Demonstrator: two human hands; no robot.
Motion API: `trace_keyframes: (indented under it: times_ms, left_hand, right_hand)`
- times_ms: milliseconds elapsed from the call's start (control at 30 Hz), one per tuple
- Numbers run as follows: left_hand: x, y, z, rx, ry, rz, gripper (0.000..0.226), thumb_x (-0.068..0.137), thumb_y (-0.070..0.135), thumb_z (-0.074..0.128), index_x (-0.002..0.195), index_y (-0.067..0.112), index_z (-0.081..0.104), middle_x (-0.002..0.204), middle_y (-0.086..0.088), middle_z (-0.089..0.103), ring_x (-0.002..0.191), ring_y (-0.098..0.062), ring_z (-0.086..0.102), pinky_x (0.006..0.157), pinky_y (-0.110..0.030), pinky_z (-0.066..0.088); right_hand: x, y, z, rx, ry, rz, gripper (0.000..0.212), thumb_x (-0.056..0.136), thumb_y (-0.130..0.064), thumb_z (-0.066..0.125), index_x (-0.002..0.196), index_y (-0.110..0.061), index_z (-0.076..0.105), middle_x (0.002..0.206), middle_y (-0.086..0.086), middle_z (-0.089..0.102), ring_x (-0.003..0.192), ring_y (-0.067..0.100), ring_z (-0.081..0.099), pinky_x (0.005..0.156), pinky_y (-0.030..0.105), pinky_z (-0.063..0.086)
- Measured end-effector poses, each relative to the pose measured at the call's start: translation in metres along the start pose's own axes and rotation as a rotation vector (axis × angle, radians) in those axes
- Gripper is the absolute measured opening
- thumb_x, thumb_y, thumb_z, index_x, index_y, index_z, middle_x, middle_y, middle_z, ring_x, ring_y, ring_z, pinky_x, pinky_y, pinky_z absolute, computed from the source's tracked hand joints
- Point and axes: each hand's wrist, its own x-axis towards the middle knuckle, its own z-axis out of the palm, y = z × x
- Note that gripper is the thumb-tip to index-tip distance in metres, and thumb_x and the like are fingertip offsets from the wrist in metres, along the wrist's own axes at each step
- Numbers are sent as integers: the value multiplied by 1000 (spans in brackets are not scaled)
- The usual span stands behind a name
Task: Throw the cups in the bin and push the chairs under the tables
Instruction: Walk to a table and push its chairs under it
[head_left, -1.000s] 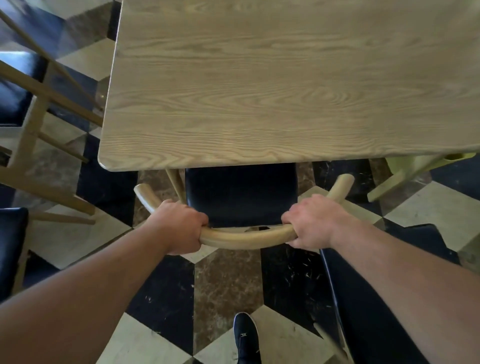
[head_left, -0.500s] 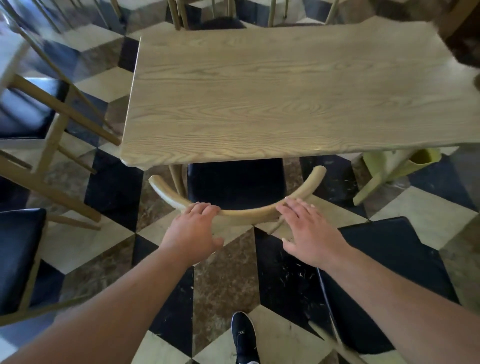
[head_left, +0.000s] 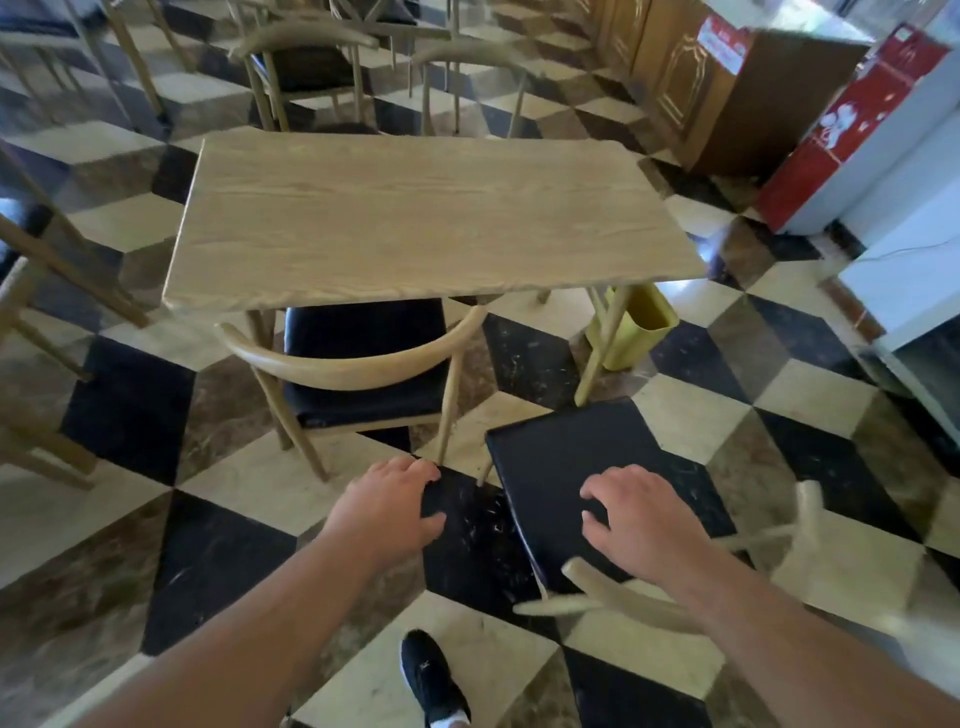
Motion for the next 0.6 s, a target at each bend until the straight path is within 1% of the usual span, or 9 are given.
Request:
trace_keyframes:
  times_ms: [100,267,433,600]
  left_hand:
    - [-10,46,22,-48,-2,40,59,99,51,67,152,33,49,154,6,51,140,-21,48,111,-44,48]
    - [-21,114,65,-36,-43,111,55,99,49,67,150,34,51,151,7,53,138,-19,49,108,-40,50]
    - [-7,178,107,-43,-108,137,43,99,47,67,140,37,58,145,11,56,132,-15,52,104,-38,52]
    - [22,251,155,-17,-196,102,46,97,41,64,143,35,58,150,11,52,138,-18,49,110,-44,49]
  right_hand:
    - [-40,31,-1,3,0,59,32,101,-42,61,129,-26,66,116,-8,67,111,16,59,96,36,48]
    - [-90,87,6,39,-19,131,38,103,-40,62,137,-25,60,124,-6,64,118,17,56,96,35,49]
    - [-120,165,32,52,-29,129,37,103,-41,62,137,-25,61,122,-7,63,116,15,54,97,31,45]
    - [-117,255,57,30,-51,95,33,102,-44,61,131,-27,63,116,-9,61,111,12,52,95,31,46]
